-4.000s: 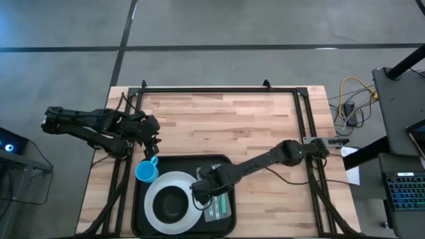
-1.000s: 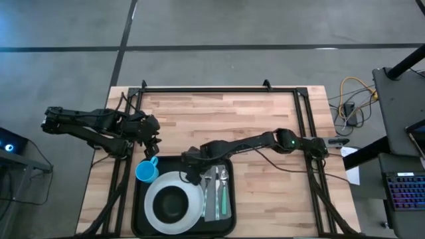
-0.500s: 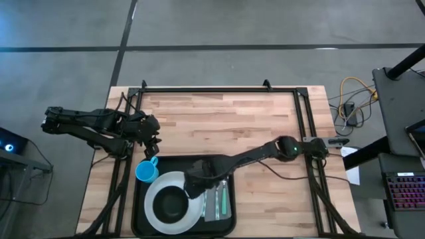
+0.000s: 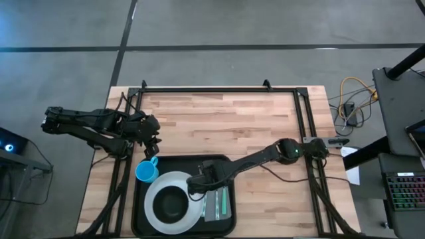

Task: Set up tray
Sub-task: Adjust the silverware on top of the gray napkin, then return to Home Position

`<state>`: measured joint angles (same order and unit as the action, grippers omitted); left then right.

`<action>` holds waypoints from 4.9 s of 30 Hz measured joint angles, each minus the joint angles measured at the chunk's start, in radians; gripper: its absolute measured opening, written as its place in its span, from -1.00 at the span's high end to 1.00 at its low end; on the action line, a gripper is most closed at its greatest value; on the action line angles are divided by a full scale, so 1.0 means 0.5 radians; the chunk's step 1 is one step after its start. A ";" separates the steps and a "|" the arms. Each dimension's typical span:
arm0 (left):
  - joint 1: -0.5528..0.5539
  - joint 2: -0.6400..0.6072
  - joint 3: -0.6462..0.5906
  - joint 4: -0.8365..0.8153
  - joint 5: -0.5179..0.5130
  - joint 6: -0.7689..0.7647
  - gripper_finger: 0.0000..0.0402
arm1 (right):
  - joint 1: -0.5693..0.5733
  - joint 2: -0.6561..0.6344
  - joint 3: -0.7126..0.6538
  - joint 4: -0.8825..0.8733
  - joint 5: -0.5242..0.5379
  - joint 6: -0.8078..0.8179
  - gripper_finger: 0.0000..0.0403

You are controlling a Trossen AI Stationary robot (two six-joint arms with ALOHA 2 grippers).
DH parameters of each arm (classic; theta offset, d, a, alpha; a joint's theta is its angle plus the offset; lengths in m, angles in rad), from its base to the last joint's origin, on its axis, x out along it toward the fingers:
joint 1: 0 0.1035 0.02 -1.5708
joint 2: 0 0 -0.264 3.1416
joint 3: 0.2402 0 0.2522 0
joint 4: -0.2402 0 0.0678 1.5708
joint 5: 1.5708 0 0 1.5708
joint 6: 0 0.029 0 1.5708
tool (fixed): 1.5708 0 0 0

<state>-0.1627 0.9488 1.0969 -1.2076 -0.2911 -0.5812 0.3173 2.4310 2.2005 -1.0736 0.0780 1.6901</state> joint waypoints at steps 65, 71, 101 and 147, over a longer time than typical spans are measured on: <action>0.000 0.000 -0.079 0.002 0.000 -0.001 0.32 | 0.044 0.101 0.039 -0.008 -0.112 0.010 0.93; 0.000 0.000 -0.079 0.002 0.000 -0.001 0.32 | 0.046 0.101 0.038 -0.037 -0.114 0.014 0.65; 0.000 0.000 -0.079 0.002 0.000 0.011 0.32 | 0.045 0.105 -0.072 0.085 -0.104 -0.065 0.91; 0.000 0.000 -0.084 0.001 0.000 0.014 0.32 | 0.146 0.055 0.301 -0.688 0.112 -0.112 0.44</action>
<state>-0.1627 0.9488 1.0551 -1.2072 -0.2909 -0.5742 0.3904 2.4584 2.3512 -1.4177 0.1342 1.6340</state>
